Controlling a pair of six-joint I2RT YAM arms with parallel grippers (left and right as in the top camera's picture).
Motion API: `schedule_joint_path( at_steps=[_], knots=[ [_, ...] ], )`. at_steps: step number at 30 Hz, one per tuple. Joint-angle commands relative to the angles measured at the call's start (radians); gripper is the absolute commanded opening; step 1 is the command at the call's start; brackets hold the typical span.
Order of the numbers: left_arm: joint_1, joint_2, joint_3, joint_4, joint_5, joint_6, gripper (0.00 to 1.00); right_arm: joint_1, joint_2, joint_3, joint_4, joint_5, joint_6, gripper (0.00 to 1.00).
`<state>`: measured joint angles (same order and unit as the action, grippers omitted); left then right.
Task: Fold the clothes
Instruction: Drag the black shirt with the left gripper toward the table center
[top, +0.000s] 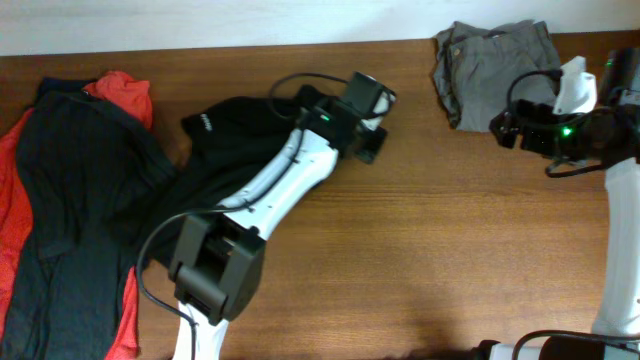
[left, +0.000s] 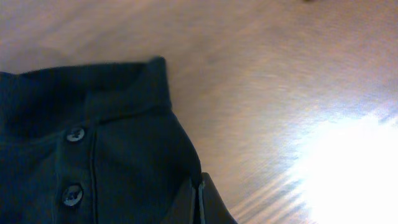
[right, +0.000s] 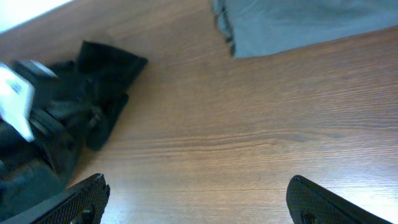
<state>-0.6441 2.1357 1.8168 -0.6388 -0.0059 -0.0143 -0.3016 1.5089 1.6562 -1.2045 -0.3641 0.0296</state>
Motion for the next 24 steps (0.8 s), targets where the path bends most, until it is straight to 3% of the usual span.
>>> schedule_joint_path(
  at_steps=[1, 6, 8, 10, 11, 12, 16, 24],
  knots=[
    [-0.089, 0.026, 0.000, 0.048, 0.048, -0.044, 0.01, -0.043, -0.007, 0.037, -0.005, 0.005, 0.001, 0.96],
    [-0.141, 0.026, 0.000, 0.124, 0.065, -0.088, 0.03, -0.093, -0.010, 0.039, -0.005, 0.004, 0.001, 0.96],
    [-0.143, 0.026, 0.002, 0.130, 0.067, -0.088, 0.14, -0.106, -0.010, 0.039, -0.008, 0.000, 0.001, 0.96],
    [-0.138, 0.026, 0.006, 0.129, 0.071, -0.089, 0.42, -0.119, -0.010, 0.039, -0.011, -0.002, 0.001, 0.96],
    [-0.133, 0.022, 0.010, 0.126, 0.076, -0.093, 0.62, -0.122, -0.010, 0.039, -0.012, -0.003, 0.000, 0.96],
    [-0.121, 0.014, 0.022, 0.114, 0.093, -0.098, 0.73, -0.126, -0.010, 0.039, -0.012, -0.003, 0.001, 0.96],
    [-0.030, -0.064, 0.106, 0.000, 0.126, -0.105, 0.99, -0.126, -0.010, 0.039, -0.012, -0.003, 0.001, 0.96],
    [0.307, -0.233, 0.223, -0.394, 0.135, -0.180, 0.99, -0.027, 0.006, 0.035, -0.027, -0.070, -0.040, 0.96]
  ],
)
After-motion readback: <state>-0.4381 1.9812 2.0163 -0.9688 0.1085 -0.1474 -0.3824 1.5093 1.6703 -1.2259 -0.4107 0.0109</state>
